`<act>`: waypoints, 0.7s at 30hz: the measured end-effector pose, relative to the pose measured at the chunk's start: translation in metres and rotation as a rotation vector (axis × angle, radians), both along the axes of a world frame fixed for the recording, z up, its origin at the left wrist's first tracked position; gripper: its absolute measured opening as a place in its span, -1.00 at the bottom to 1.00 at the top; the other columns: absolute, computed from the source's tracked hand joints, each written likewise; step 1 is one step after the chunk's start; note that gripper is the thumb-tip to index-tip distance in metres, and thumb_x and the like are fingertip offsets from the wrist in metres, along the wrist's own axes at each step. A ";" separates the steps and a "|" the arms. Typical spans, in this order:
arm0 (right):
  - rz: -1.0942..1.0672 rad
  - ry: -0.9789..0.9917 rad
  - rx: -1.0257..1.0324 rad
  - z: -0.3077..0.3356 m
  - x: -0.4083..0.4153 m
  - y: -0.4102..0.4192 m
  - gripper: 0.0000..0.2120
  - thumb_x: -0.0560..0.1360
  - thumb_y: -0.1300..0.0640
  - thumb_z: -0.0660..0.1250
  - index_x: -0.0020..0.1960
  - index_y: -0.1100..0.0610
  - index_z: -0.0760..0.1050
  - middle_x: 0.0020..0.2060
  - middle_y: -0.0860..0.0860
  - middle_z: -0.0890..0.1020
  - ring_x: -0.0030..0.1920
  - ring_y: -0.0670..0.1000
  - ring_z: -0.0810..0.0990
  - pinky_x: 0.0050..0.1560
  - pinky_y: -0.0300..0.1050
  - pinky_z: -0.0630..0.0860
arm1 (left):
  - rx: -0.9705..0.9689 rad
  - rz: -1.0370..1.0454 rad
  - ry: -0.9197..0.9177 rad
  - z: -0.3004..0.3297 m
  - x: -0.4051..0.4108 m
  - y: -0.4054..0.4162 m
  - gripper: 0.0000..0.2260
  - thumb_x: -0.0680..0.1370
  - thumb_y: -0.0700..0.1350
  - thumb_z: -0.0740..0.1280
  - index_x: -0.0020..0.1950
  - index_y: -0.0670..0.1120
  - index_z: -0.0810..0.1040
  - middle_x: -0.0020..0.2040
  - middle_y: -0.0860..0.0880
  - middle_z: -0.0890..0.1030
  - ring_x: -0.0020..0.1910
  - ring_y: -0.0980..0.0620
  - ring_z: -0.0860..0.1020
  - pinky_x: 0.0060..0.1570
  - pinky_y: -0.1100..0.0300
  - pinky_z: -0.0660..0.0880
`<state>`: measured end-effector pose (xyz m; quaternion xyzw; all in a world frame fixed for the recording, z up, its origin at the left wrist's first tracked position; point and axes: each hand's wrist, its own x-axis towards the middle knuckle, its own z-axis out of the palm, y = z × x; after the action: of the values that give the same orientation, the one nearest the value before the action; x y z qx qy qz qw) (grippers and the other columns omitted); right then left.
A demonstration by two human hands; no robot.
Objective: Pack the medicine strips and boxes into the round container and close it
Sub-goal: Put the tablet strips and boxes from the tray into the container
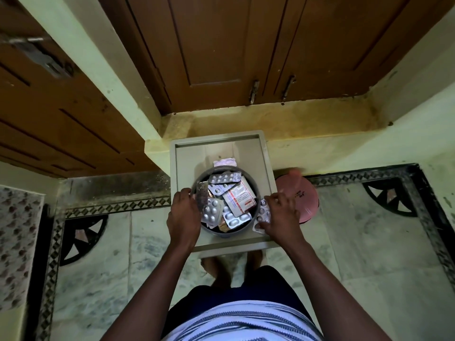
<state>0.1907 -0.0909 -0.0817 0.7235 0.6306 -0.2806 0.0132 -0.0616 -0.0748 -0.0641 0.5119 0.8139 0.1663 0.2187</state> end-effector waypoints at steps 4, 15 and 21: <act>-0.003 -0.044 -0.012 0.002 -0.005 0.005 -0.23 0.25 -0.04 0.64 0.39 -0.02 0.43 0.33 0.06 0.35 0.41 0.21 0.25 0.25 0.18 0.38 | -0.005 -0.017 0.028 0.002 -0.002 -0.003 -0.78 0.71 -0.05 0.14 0.21 -0.05 0.54 0.16 -0.08 0.61 0.07 -0.19 0.60 -0.06 -0.07 0.56; -0.130 0.200 0.473 0.034 0.002 0.016 -0.70 0.29 0.56 0.32 -0.10 0.29 0.63 -0.13 0.17 0.52 -0.20 0.21 0.56 -0.26 0.06 0.55 | 0.015 -0.017 0.021 0.007 -0.004 -0.007 -0.81 0.70 -0.04 0.19 0.22 -0.04 0.54 0.17 -0.06 0.63 0.11 -0.16 0.60 -0.01 -0.08 0.57; -0.015 0.205 0.613 0.084 -0.012 0.031 -0.66 0.30 0.53 0.38 -0.02 0.24 0.67 -0.09 0.13 0.57 -0.18 0.16 0.60 -0.24 0.03 0.59 | 0.078 -0.028 -0.027 0.006 -0.001 -0.014 -0.82 0.67 -0.11 0.24 0.23 -0.07 0.54 0.16 -0.08 0.60 0.14 -0.14 0.57 -0.01 -0.04 0.55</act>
<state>0.1785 -0.0601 0.0019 0.6662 0.6785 -0.1491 -0.2713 -0.0624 -0.0891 -0.0578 0.5291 0.7966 0.2019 0.2116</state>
